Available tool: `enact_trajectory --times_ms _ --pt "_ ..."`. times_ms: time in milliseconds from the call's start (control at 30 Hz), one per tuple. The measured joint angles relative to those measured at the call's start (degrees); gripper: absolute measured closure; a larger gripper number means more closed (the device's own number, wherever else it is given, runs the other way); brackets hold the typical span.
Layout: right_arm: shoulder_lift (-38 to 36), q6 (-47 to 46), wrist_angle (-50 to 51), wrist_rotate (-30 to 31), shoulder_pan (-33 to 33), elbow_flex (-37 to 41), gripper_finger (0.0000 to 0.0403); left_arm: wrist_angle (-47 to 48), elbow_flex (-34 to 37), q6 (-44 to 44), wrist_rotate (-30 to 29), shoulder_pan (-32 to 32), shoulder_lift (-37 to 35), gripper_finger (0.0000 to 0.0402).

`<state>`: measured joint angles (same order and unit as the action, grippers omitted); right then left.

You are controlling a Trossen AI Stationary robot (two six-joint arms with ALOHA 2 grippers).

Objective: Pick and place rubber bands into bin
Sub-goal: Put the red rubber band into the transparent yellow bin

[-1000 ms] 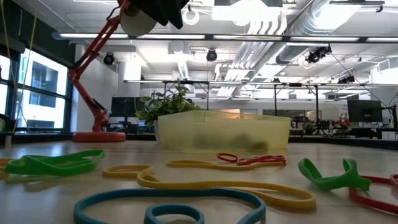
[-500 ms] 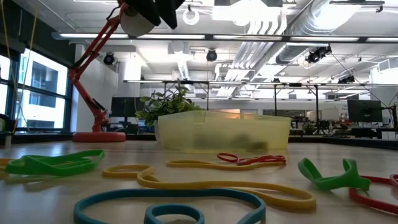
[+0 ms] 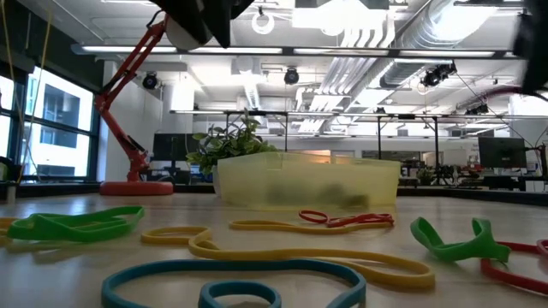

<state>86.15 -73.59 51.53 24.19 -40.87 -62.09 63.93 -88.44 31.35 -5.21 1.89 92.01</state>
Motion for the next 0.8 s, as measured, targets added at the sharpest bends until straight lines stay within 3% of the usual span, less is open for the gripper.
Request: enact_trajectory --times_ms 400,633,800 --pt "-4.30 23.64 1.36 5.59 17.64 -3.76 0.0403 1.38 -0.02 -3.53 -0.67 1.22 -0.69 0.0241" --pt "-4.39 39.15 0.09 4.65 31.34 -4.30 0.0403 2.02 -0.02 -8.07 -4.54 5.16 -2.78 0.0241" --pt "-4.39 48.97 -3.51 -0.47 42.17 -4.30 0.0403 2.51 -0.02 -12.89 -8.79 9.15 -4.83 0.0241"
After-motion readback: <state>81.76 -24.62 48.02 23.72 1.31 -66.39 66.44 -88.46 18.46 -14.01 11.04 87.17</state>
